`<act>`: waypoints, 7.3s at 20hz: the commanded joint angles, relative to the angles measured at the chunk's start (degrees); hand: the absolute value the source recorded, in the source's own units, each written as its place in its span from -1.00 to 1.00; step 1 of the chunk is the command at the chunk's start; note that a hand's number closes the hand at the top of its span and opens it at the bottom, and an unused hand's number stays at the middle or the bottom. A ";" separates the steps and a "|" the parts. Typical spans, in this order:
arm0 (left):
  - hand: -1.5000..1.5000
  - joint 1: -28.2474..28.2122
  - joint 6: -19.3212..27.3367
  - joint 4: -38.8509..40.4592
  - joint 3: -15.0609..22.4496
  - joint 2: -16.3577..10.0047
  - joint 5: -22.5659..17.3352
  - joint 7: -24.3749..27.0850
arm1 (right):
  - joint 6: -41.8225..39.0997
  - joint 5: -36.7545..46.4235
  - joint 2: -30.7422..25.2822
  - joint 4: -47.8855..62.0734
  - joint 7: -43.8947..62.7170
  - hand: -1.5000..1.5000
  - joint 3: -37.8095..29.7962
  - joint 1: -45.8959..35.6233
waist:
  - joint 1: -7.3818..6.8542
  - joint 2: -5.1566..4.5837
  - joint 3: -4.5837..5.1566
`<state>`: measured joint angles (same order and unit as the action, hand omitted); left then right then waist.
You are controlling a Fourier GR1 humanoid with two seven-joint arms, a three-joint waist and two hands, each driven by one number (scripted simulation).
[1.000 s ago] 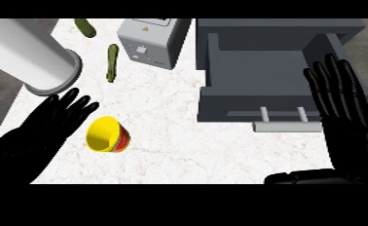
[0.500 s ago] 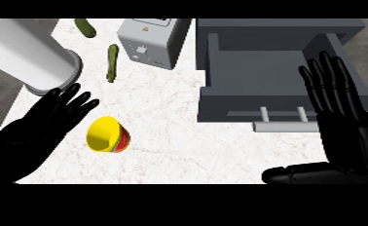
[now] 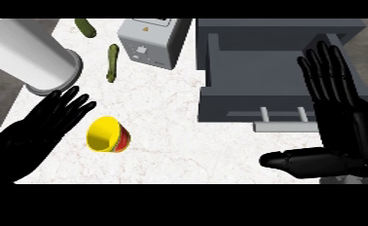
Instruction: Pick up the cup, place it into the drawer and close the drawer
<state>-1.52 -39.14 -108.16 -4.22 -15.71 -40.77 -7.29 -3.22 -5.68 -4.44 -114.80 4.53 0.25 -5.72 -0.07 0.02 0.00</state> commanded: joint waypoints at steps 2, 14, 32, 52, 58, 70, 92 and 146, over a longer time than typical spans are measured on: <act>-1.00 -0.31 -3.00 5.56 -3.16 0.28 1.37 1.50 | -0.06 -1.06 -0.76 -3.95 3.86 -1.00 -0.83 -0.50 | 0.11 0.01 0.01; -1.00 1.56 -7.43 17.65 -4.97 5.05 20.11 11.58 | -2.45 -3.32 -1.92 -0.76 1.41 -1.00 -4.41 -1.58 | 0.12 -0.05 0.02; -1.00 8.18 -9.76 49.44 -5.71 -0.60 43.42 43.32 | -1.54 -2.16 0.02 -4.57 5.67 -1.00 -1.24 -0.82 | 0.48 -0.14 0.08; -1.00 20.89 0.54 72.83 -0.51 -1.41 47.22 54.63 | -1.84 0.40 1.64 -8.28 5.48 -1.00 2.63 3.36 | 0.81 -0.12 0.07; -1.00 22.18 0.78 77.30 1.91 -1.25 48.42 60.58 | -3.24 -2.12 -0.81 -0.72 4.44 -1.00 -2.07 -3.55 | 0.86 -0.41 0.13; -1.00 24.47 -0.36 80.66 2.75 1.65 44.48 59.51 | -3.41 -3.24 0.32 -5.58 4.77 -1.00 -1.24 1.88 | 0.90 -0.20 0.08; 1.00 20.96 1.83 78.19 3.57 4.81 36.93 63.61 | -2.74 -2.78 -1.09 -5.52 7.43 -1.00 -2.43 -1.26 | 0.04 -0.22 0.15; 1.00 56.06 52.54 42.90 6.38 15.70 29.67 14.01 | -8.30 -5.79 -2.95 -0.11 -0.05 -1.00 -8.13 3.00 | 0.81 -0.13 -0.04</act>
<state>49.68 10.90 -69.50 1.46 -0.22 -11.46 8.20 -8.83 -9.73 -5.98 -118.25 8.17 -5.32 -3.60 0.56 -0.04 -0.01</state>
